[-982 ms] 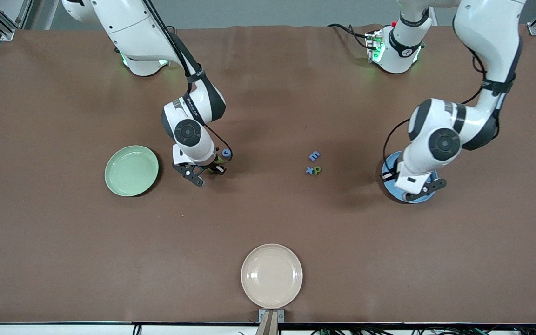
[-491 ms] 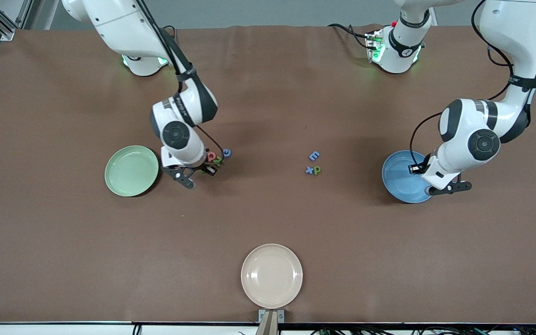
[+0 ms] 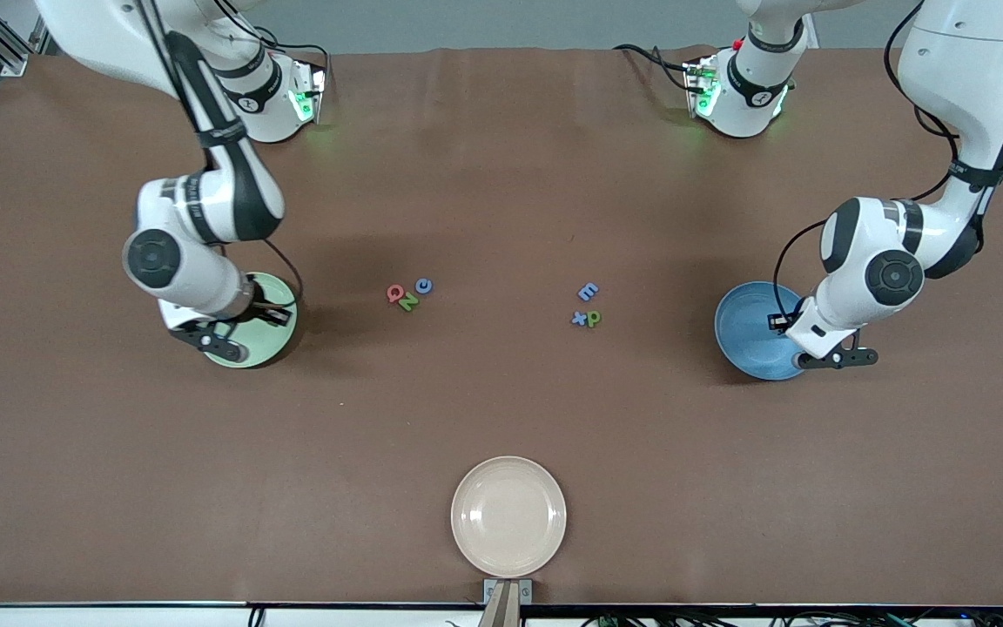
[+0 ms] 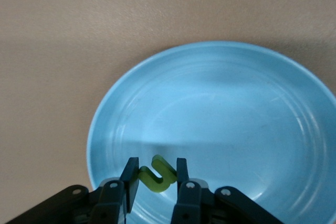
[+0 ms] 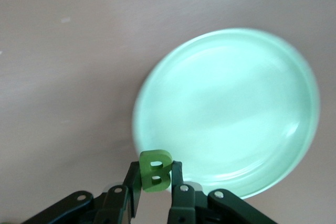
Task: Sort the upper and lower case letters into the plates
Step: 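Open both grippers to drop the letters onto the plates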
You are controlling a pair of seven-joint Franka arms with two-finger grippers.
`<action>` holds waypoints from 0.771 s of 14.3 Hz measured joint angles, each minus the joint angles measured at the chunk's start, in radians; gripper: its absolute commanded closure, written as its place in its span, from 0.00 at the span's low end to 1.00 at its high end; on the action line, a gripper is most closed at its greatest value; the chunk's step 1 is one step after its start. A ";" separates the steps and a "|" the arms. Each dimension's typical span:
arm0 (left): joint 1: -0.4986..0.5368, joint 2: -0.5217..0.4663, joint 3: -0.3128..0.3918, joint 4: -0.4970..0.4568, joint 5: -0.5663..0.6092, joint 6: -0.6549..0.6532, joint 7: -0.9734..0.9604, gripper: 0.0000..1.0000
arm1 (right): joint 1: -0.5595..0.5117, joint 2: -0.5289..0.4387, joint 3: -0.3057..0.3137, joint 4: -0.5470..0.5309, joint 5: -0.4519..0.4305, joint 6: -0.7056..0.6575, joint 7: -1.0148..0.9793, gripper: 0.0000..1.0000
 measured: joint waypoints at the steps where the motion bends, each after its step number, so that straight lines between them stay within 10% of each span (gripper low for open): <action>1: 0.000 0.005 0.000 0.000 0.010 0.003 0.000 0.81 | -0.031 -0.006 0.000 -0.026 -0.003 0.025 -0.044 0.98; 6: 0.001 0.010 0.000 -0.004 0.022 0.004 0.000 0.77 | -0.081 -0.010 0.001 -0.229 -0.006 0.270 -0.137 0.89; 9: 0.001 0.009 0.000 -0.004 0.022 0.006 0.000 0.12 | -0.081 -0.010 0.005 -0.257 -0.007 0.296 -0.138 0.00; 11: 0.000 0.003 -0.004 0.001 0.022 0.006 0.000 0.00 | -0.081 -0.010 0.006 -0.257 -0.007 0.296 -0.138 0.00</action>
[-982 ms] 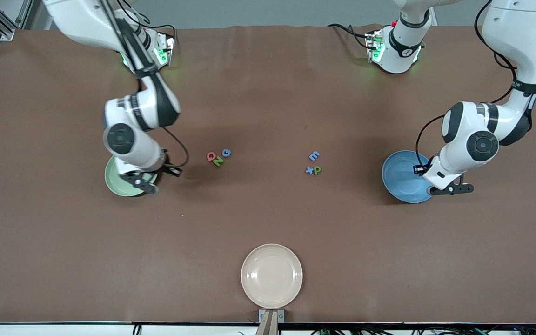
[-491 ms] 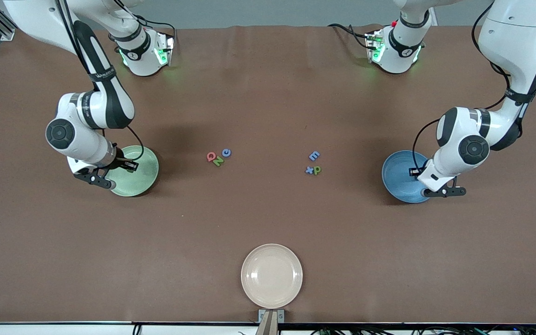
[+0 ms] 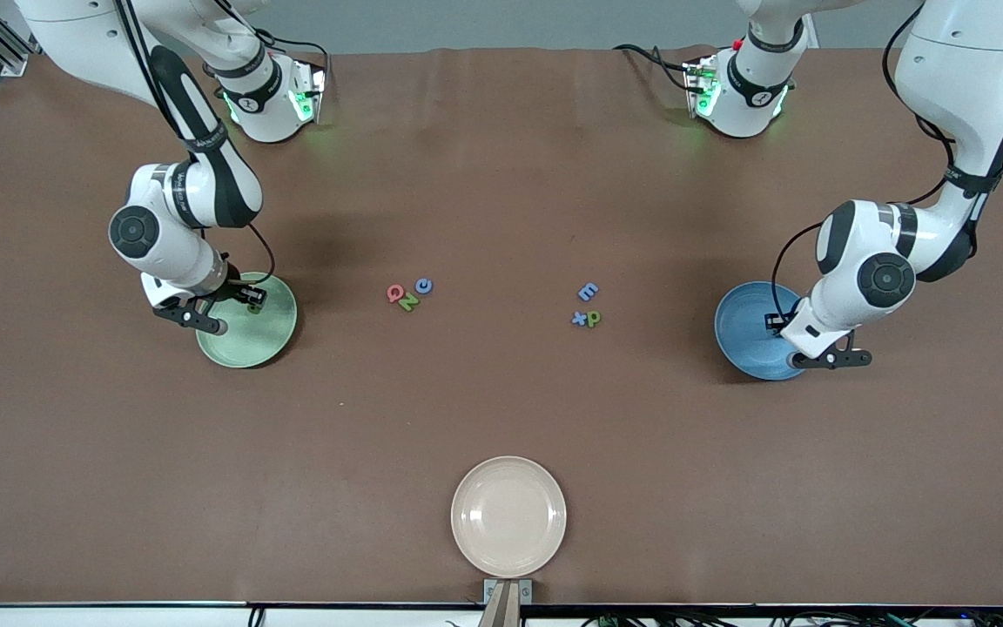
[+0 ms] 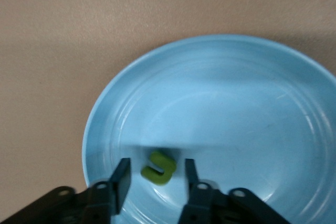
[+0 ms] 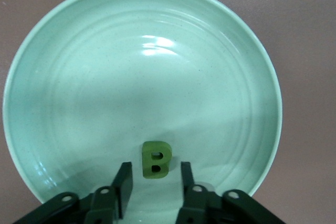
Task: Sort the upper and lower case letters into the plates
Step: 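Open both grippers to drop the letters onto the plates, then reach the left gripper to the blue letters while the right gripper reaches pink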
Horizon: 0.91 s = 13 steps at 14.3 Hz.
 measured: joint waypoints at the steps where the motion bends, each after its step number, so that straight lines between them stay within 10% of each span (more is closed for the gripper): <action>1: 0.000 -0.007 -0.009 0.004 0.000 -0.002 0.000 0.00 | 0.000 0.000 0.000 0.001 0.000 0.000 0.000 0.00; 13: -0.093 -0.039 -0.349 0.046 0.036 -0.081 -0.471 0.00 | 0.285 0.007 0.028 0.164 0.000 -0.124 0.481 0.00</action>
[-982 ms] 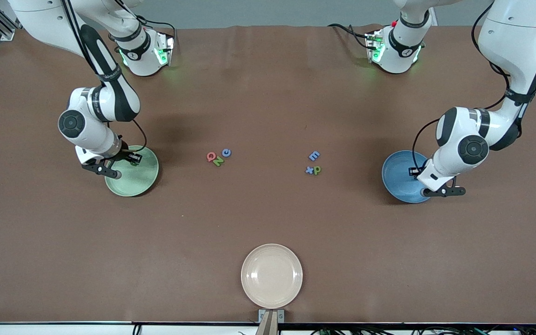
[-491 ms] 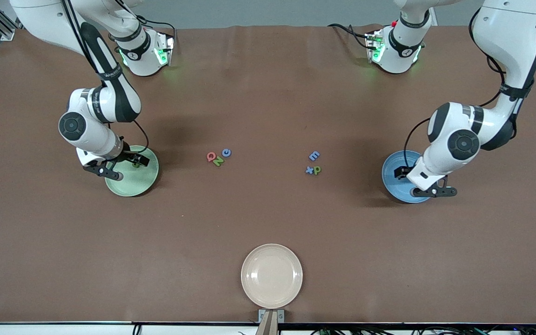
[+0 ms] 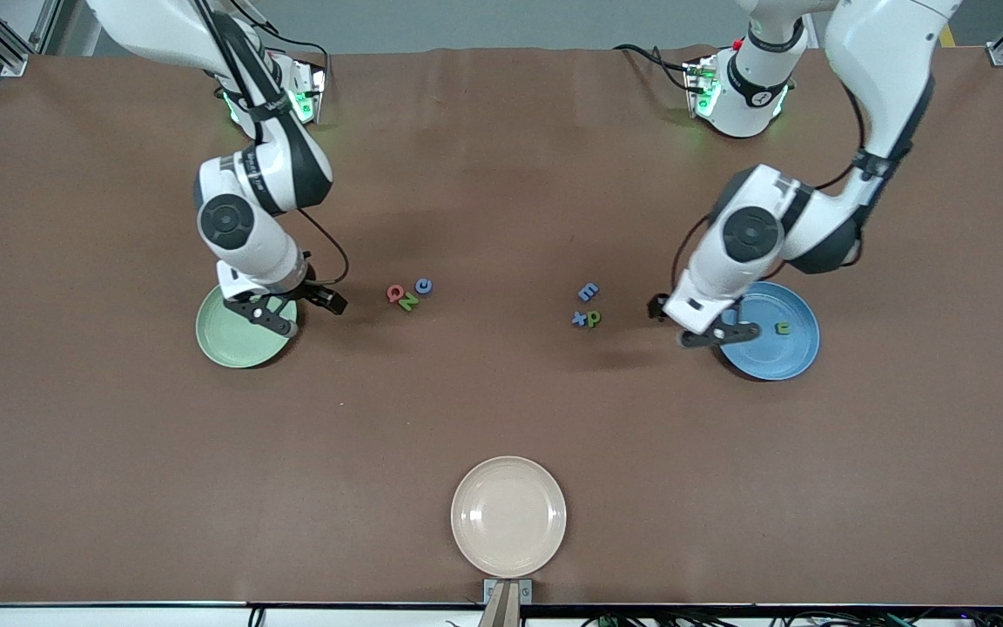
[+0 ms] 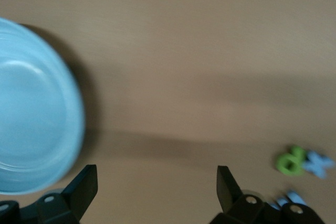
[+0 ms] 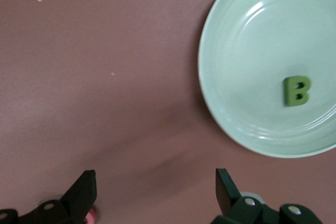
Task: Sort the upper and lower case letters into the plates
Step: 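Reach the left gripper to the blue letters while the right gripper reaches pink, then grasp the blue letter with the left gripper while the right gripper grasps pink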
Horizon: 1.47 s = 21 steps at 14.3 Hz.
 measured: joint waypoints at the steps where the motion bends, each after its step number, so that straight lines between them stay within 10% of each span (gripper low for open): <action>1: -0.040 0.007 -0.002 0.008 0.005 0.001 -0.008 0.00 | 0.015 0.018 0.000 0.000 0.000 0.022 0.033 0.00; 21: -0.201 0.218 -0.002 0.042 0.137 0.156 0.049 0.28 | 0.224 0.173 -0.001 0.008 0.000 0.185 0.354 0.08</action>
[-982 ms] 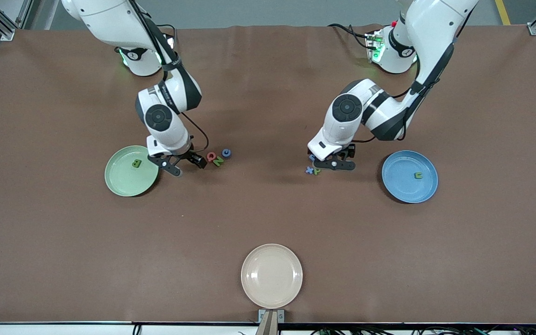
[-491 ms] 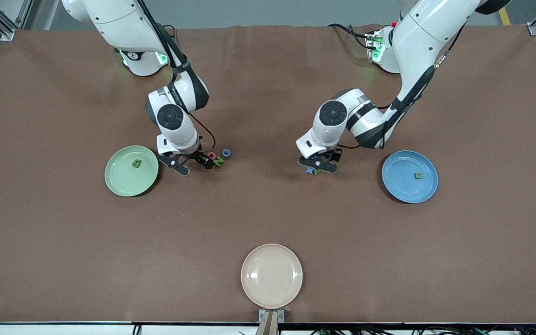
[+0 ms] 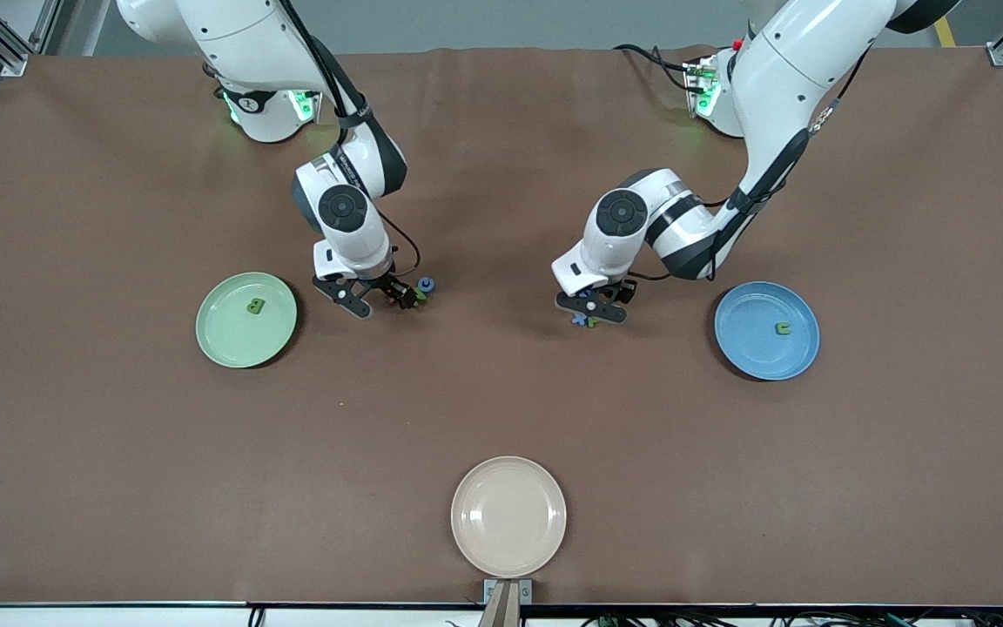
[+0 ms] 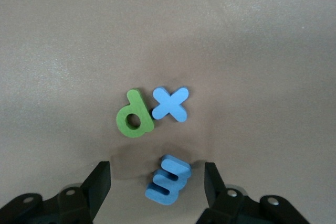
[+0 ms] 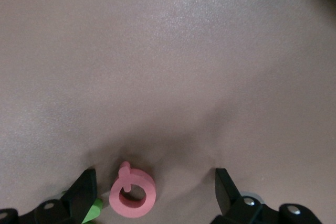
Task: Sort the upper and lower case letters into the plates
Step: 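Grasp the blue letter with the left gripper while the right gripper grasps pink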
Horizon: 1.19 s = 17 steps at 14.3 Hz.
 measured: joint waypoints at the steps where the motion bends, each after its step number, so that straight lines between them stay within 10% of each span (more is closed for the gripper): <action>1: -0.001 0.000 0.000 0.000 0.000 0.000 0.000 0.30 | 0.000 0.000 0.000 0.000 0.000 0.000 0.001 0.13; 5: -0.015 0.001 -0.001 -0.001 0.000 0.000 0.000 0.42 | 0.001 0.000 0.000 0.011 0.000 -0.001 0.007 0.33; 13: -0.015 0.003 0.000 -0.001 0.000 -0.001 0.000 0.63 | 0.020 0.000 0.001 0.017 0.001 -0.003 0.054 0.39; 17: -0.015 0.001 0.000 -0.001 0.001 -0.003 0.000 0.80 | 0.038 0.000 0.001 0.026 0.001 -0.004 0.078 0.78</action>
